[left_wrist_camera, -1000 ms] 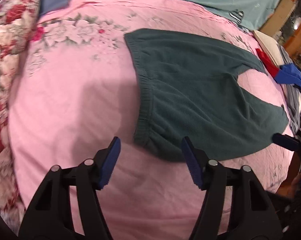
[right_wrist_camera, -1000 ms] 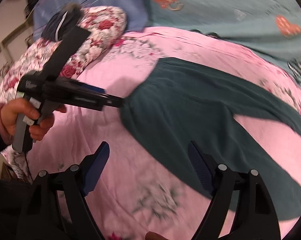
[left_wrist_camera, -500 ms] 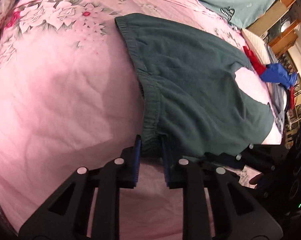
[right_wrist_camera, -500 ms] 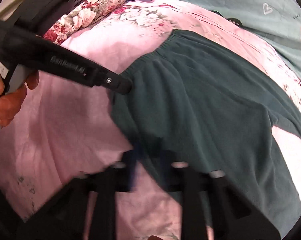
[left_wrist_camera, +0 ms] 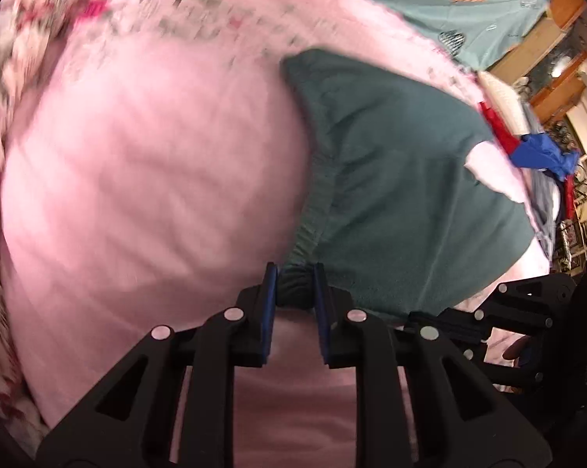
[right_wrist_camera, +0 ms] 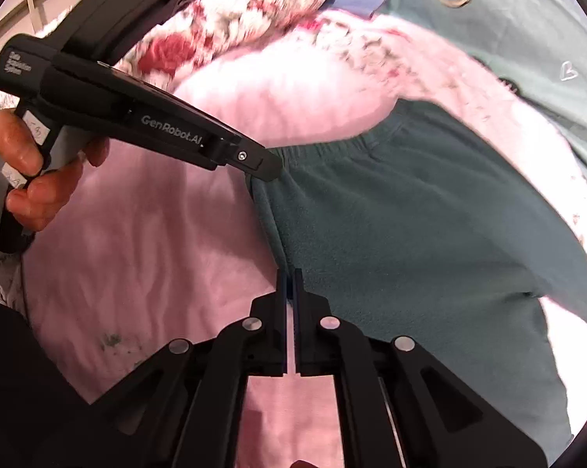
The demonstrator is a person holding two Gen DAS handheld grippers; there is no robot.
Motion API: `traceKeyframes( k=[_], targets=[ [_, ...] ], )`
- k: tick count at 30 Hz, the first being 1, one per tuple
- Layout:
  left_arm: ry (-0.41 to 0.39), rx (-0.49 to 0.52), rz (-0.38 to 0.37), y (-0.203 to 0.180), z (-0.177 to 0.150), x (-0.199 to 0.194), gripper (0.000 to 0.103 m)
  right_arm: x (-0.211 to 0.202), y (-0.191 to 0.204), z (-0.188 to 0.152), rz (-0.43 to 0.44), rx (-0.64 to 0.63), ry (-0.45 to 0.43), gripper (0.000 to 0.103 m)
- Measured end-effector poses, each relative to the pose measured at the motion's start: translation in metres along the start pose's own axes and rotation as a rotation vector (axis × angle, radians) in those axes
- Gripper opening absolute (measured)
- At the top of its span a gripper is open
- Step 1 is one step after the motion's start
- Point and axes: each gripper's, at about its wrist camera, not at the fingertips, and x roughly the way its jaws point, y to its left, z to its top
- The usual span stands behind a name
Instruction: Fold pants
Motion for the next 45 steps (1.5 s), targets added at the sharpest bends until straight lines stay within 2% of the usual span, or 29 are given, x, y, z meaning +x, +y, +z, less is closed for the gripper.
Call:
traceKeyframes(
  k=[2,3,4,5,6,7,10,14,18,23,26,32,35,36,37,38,39,41,42,43,45],
  targets=[
    [-0.001,0.01,0.021,-0.002,-0.003,-0.002,0.024,0.003,-0.004,0.004,0.033,0.023,0.019,0.01],
    [0.002,0.024,0.042,-0.005,-0.002,-0.006,0.042,-0.002,-0.009,0.007,0.062,0.045,0.028,0.013],
    [-0.024,0.035,0.098,-0.007,0.001,-0.016,0.066,-0.012,-0.017,0.011,0.117,0.078,0.026,0.02],
    [-0.052,0.035,0.132,-0.007,0.002,-0.024,0.071,-0.022,-0.025,0.014,0.142,0.098,0.01,0.031],
    [-0.091,0.033,0.148,-0.005,0.007,-0.037,0.072,-0.033,-0.034,0.015,0.145,0.114,-0.016,0.059],
    [-0.118,0.022,0.126,-0.001,0.018,-0.05,0.072,-0.048,-0.05,0.018,0.139,0.13,-0.055,0.066],
    [-0.177,0.006,0.096,0.001,0.047,-0.067,0.072,-0.07,-0.1,0.025,0.132,0.175,-0.071,0.066],
    [-0.221,0.119,0.091,-0.015,0.099,-0.054,0.069,-0.082,-0.17,0.034,0.065,0.197,-0.072,0.066],
    [-0.162,0.212,0.061,-0.039,0.138,-0.015,0.06,-0.081,-0.238,0.048,0.029,0.181,-0.06,0.066],
    [-0.071,0.311,0.095,-0.052,0.167,0.029,0.059,-0.052,-0.309,0.064,-0.004,0.111,-0.005,0.066],
    [-0.028,0.327,0.113,-0.054,0.18,0.049,0.059,-0.029,-0.337,0.073,0.03,0.082,0.016,0.065],
    [0.037,0.352,0.118,-0.053,0.202,0.077,0.057,0.017,-0.368,0.084,0.116,0.028,0.054,0.061],
    [0.074,0.346,0.084,-0.047,0.207,0.086,0.039,0.037,-0.371,0.088,0.154,-0.033,0.088,0.056],
    [0.091,0.347,0.075,-0.045,0.208,0.09,0.03,0.041,-0.37,0.088,0.15,-0.053,0.097,0.054],
    [0.108,0.354,0.067,-0.043,0.207,0.094,0.025,0.047,-0.37,0.088,0.144,-0.08,0.11,0.051],
    [0.116,0.368,0.066,-0.042,0.206,0.097,0.025,0.05,-0.369,0.087,0.142,-0.101,0.108,0.05],
    [0.111,0.383,0.063,-0.043,0.204,0.097,0.025,0.05,-0.368,0.087,0.141,-0.117,0.1,0.047],
    [0.116,0.404,0.057,-0.044,0.205,0.097,0.022,0.051,-0.366,0.086,0.109,-0.151,0.098,0.029],
    [0.12,0.406,0.054,-0.043,0.206,0.097,0.013,0.051,-0.366,0.087,0.114,-0.158,0.104,0.006],
    [0.122,0.41,0.06,-0.042,0.207,0.097,0.008,0.051,-0.365,0.087,0.118,-0.161,0.116,0.001],
    [0.116,0.413,0.073,-0.041,0.21,0.094,0.005,0.043,-0.357,0.085,0.089,-0.192,0.108,0.001]
  ],
)
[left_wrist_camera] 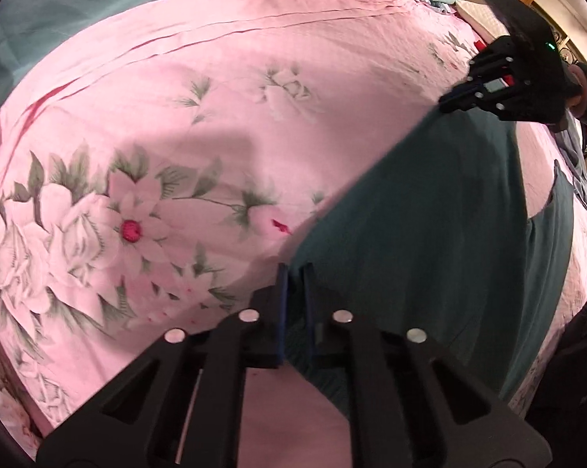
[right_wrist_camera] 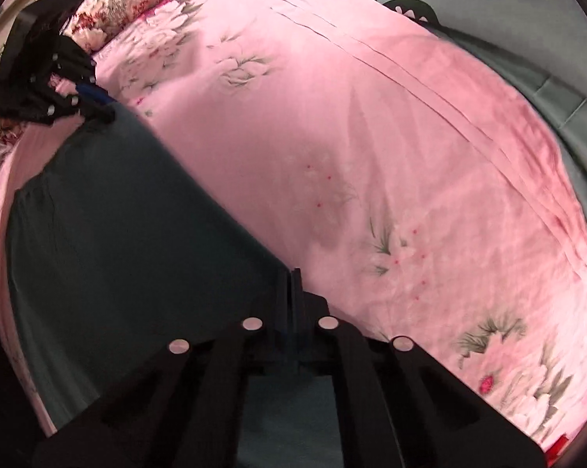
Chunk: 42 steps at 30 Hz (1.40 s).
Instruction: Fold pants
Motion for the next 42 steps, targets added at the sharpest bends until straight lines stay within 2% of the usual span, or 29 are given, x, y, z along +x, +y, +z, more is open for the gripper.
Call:
traceKeyframes(
  k=[3,8,11,14,20,25,29,32,34,38,40,42],
  targets=[
    [-0.038,0.013,0.021,-0.003,-0.001,-0.016,0.003,-0.024,0.01,-0.003,-0.015,0.016,-0.041,0.001],
    [-0.136,0.082,0.044,-0.03,-0.014,-0.07,0.003,-0.095,0.052,-0.022,-0.05,-0.012,-0.1,0.001],
    [-0.185,0.127,0.046,-0.052,-0.031,-0.105,0.003,-0.131,0.093,-0.044,-0.046,-0.034,-0.105,0.001],
    [-0.194,0.163,0.052,-0.071,-0.061,-0.128,0.003,-0.147,0.131,-0.072,-0.009,-0.034,-0.086,0.001],
    [-0.11,0.142,0.041,-0.099,-0.126,-0.116,0.003,-0.11,0.207,-0.118,0.048,0.012,-0.004,0.001],
    [-0.058,0.062,0.029,-0.102,-0.167,-0.095,0.003,-0.082,0.237,-0.145,0.051,0.066,0.032,0.001],
    [-0.049,0.0,0.029,-0.1,-0.189,-0.086,0.003,-0.069,0.244,-0.156,0.036,0.135,0.039,0.001],
    [-0.037,-0.047,0.041,-0.095,-0.197,-0.079,0.003,-0.065,0.246,-0.158,0.034,0.18,0.026,0.001],
    [-0.068,-0.083,0.03,-0.092,-0.196,-0.082,0.003,-0.068,0.249,-0.158,0.022,0.201,0.012,0.001],
    [-0.122,-0.148,-0.043,-0.087,-0.184,-0.086,0.009,-0.067,0.249,-0.162,0.0,0.231,0.009,0.001],
    [-0.109,-0.152,-0.071,-0.087,-0.18,-0.079,0.009,-0.064,0.251,-0.162,-0.011,0.232,0.009,0.001],
    [-0.082,-0.15,-0.066,-0.088,-0.177,-0.067,0.01,-0.065,0.251,-0.163,-0.02,0.232,0.006,0.001]
  ],
)
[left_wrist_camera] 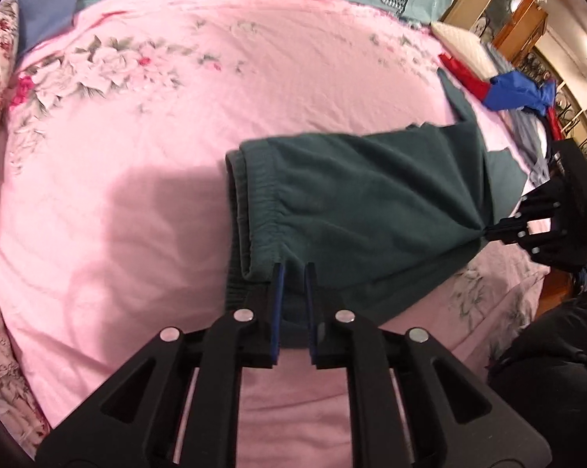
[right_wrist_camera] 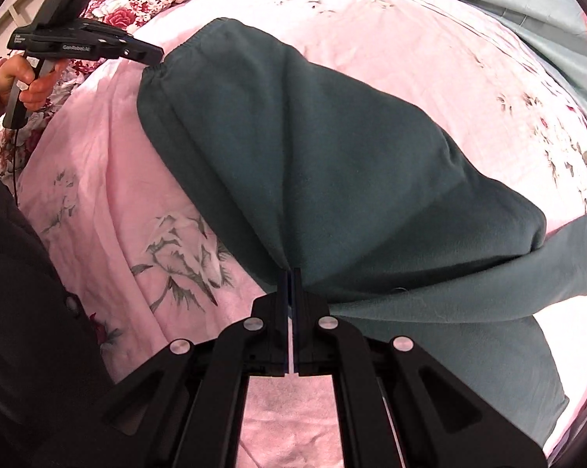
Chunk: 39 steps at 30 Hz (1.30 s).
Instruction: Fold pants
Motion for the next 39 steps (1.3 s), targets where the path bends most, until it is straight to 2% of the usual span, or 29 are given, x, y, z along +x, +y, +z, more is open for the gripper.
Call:
traceKeyframes(
  k=[3,5,6,7,11,12,15,18,24,28,31,33,34,36,37,38,39],
  targets=[
    [0.009,-0.02,0.009,0.001,0.0,0.005,0.015,-0.003,-0.002,0.0,-0.001,0.02,-0.008,0.001],
    [-0.014,-0.017,0.025,-0.002,0.002,-0.001,0.034,-0.003,-0.001,-0.001,-0.002,0.028,-0.01,0.001],
    [-0.033,-0.015,0.044,-0.003,0.003,-0.005,0.053,-0.004,-0.002,-0.002,-0.003,0.031,-0.009,0.001],
    [-0.052,-0.014,0.06,-0.004,0.004,-0.008,0.057,-0.004,-0.002,-0.003,-0.004,0.033,-0.009,0.001],
    [-0.053,-0.013,0.062,-0.002,0.01,-0.006,0.054,-0.003,-0.003,-0.003,-0.004,0.041,-0.009,0.001],
    [-0.038,-0.011,0.058,-0.002,0.01,-0.002,0.05,-0.003,-0.003,-0.003,-0.004,0.042,-0.009,0.001],
    [0.007,0.001,0.061,-0.001,0.008,0.012,0.029,-0.004,-0.004,-0.003,-0.002,0.045,-0.01,0.001],
    [0.006,-0.004,0.07,0.0,0.007,0.014,0.022,-0.004,-0.005,-0.004,-0.001,0.042,-0.01,0.001],
    [-0.068,0.032,0.085,-0.008,0.005,-0.021,0.02,-0.026,-0.003,-0.001,0.005,0.037,-0.056,0.001],
    [-0.107,0.02,0.092,-0.008,-0.006,-0.049,0.02,-0.046,0.006,-0.004,0.032,0.021,-0.087,0.001],
    [-0.077,0.029,0.127,-0.005,-0.019,-0.04,0.02,-0.033,0.016,-0.011,0.021,-0.007,-0.065,0.001],
    [-0.025,0.002,0.136,0.0,-0.028,-0.015,0.021,-0.011,0.014,-0.014,0.01,0.037,-0.032,0.001],
    [-0.007,-0.005,0.158,0.002,-0.031,-0.005,0.024,-0.002,0.014,-0.014,0.014,0.065,-0.014,0.006],
    [-0.02,-0.034,0.167,0.002,-0.032,-0.005,0.026,0.007,0.011,-0.016,0.023,0.127,0.029,0.008],
    [-0.012,-0.052,0.165,0.003,-0.031,-0.009,0.052,0.0,0.008,-0.017,0.031,0.164,0.018,0.008],
    [-0.013,-0.083,0.188,0.004,-0.032,-0.018,0.067,-0.013,0.004,-0.019,0.053,0.202,-0.017,0.01],
    [-0.048,-0.1,0.224,0.005,-0.034,-0.029,0.076,-0.027,-0.001,-0.022,0.073,0.242,-0.062,0.026]
  ],
)
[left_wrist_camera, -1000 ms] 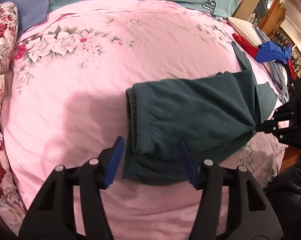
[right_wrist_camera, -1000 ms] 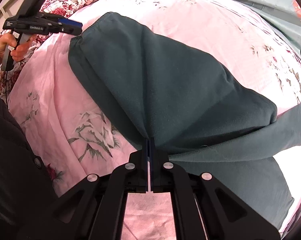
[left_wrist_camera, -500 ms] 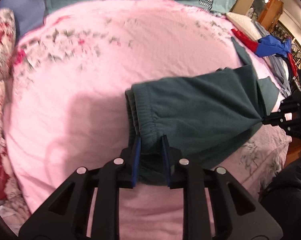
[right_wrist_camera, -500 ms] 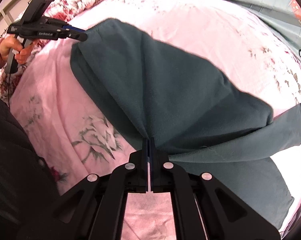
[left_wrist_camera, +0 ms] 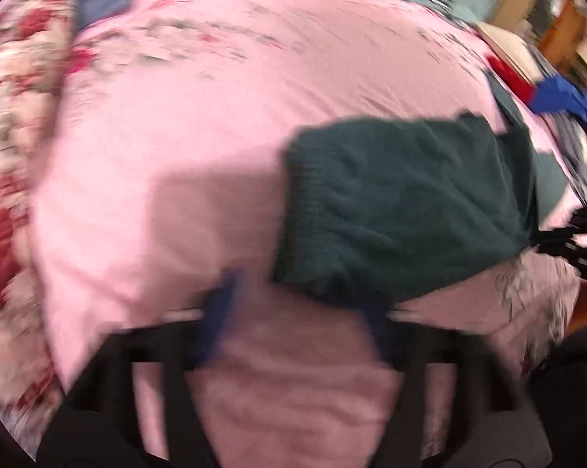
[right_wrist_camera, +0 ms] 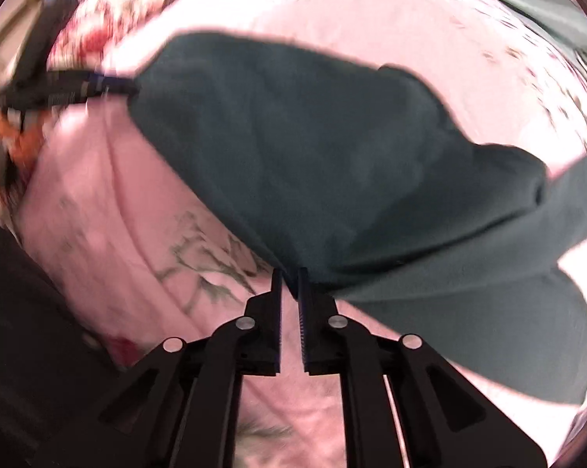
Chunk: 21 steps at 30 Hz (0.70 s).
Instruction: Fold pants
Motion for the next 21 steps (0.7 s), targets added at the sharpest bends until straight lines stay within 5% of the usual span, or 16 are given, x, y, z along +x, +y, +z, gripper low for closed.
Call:
traceKeyframes(
  k=[1,2,6,11,15,21],
  targets=[
    [-0.043,-0.012,0.027,0.003,-0.001,-0.013,0.076,-0.02,-0.01,-0.001,-0.013,0.055,-0.066,0.046],
    [-0.048,-0.015,0.035,0.003,0.0,-0.017,0.076,-0.04,-0.026,-0.003,-0.054,0.123,-0.141,0.048],
    [-0.122,-0.033,0.007,-0.022,0.012,-0.038,0.076,-0.086,-0.116,-0.007,-0.123,0.434,-0.293,0.048],
    [-0.154,-0.023,-0.111,-0.12,0.03,-0.028,0.079,-0.103,-0.256,-0.001,-0.148,0.78,-0.393,0.048],
    [-0.107,-0.052,-0.114,-0.202,0.028,0.001,0.08,-0.086,-0.318,0.041,-0.172,0.825,-0.364,0.048],
    [-0.063,-0.162,0.019,-0.276,0.011,0.014,0.08,-0.015,-0.373,0.099,-0.257,0.81,-0.16,0.048]
  ],
)
